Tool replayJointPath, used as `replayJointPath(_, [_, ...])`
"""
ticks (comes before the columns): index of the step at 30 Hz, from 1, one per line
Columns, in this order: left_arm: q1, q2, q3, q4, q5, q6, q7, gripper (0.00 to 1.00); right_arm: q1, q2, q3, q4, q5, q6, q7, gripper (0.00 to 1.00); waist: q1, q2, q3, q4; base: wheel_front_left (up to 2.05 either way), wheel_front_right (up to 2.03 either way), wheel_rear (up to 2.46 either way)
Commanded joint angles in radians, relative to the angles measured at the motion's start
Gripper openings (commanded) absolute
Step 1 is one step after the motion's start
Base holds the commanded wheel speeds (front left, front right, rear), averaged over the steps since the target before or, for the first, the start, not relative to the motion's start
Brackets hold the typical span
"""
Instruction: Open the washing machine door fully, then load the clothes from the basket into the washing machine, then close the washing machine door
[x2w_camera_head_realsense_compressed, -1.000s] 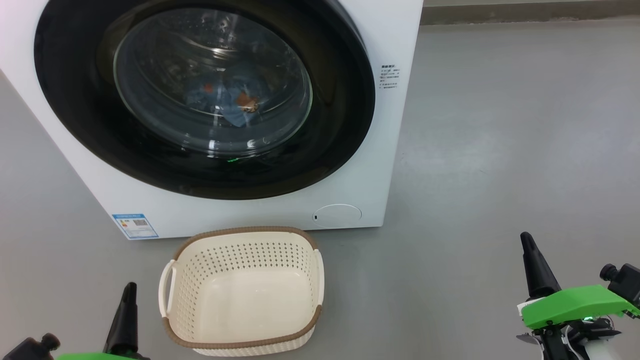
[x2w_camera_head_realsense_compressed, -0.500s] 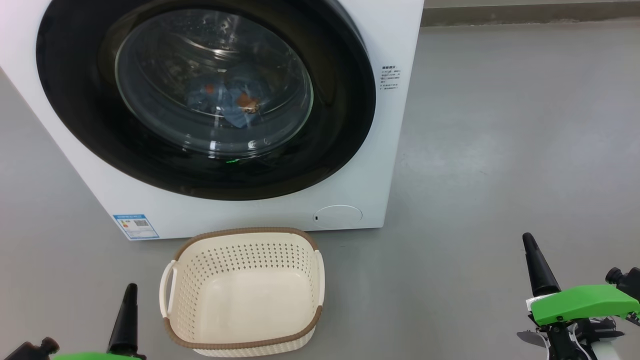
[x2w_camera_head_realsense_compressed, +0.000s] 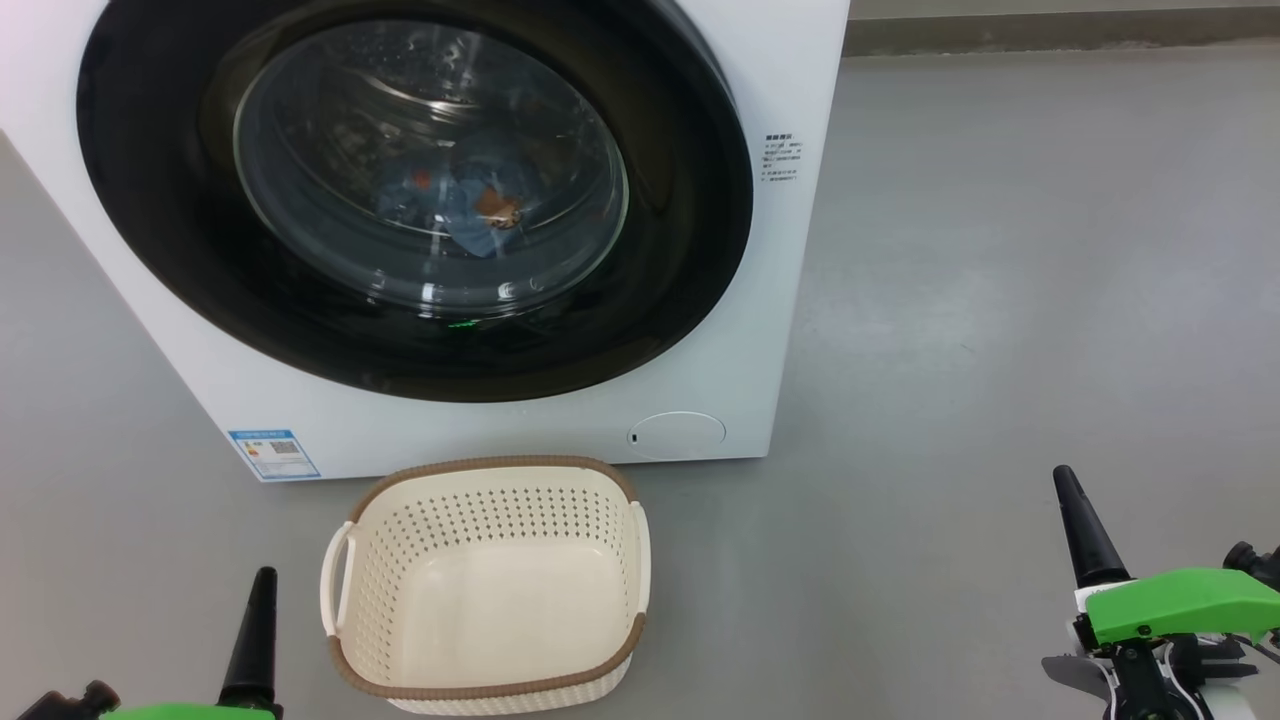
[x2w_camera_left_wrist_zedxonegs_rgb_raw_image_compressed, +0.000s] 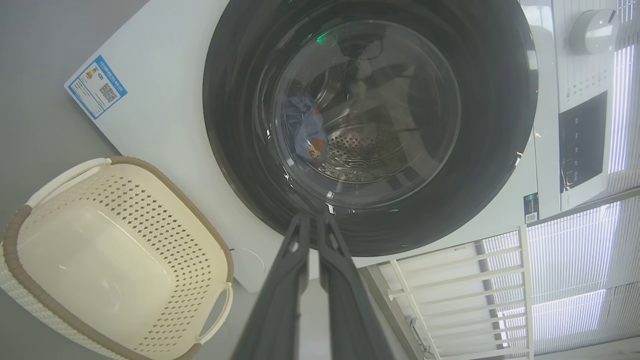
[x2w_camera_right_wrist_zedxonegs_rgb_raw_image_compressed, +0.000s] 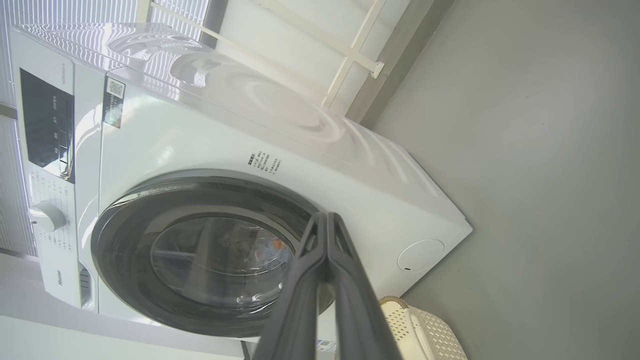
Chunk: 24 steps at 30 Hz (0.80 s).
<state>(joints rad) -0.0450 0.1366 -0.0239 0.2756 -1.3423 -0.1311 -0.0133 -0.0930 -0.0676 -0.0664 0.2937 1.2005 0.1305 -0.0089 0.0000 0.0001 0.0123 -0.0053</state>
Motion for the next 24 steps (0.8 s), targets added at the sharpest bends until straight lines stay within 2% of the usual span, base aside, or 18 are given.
replayJointPath(1, [-0.048, 0.009, 0.035, -0.026, -0.021, 0.0, 0.009, 0.0, -0.02, -0.007, 0.009, -0.032, 0.031, 0.001, 0.01, 0.0, 0.0, -0.0001, 0.0, 0.0, 0.0, 0.0, 0.0])
replayJointPath(24, [-0.057, -0.046, 0.093, -0.029, -0.172, 0.0, 0.077, 0.0, -0.017, 0.008, -0.025, -0.042, 0.259, 0.001, 0.078, 0.0, 0.0, -0.0001, -0.006, 0.003, 0.0, 0.0, 0.0])
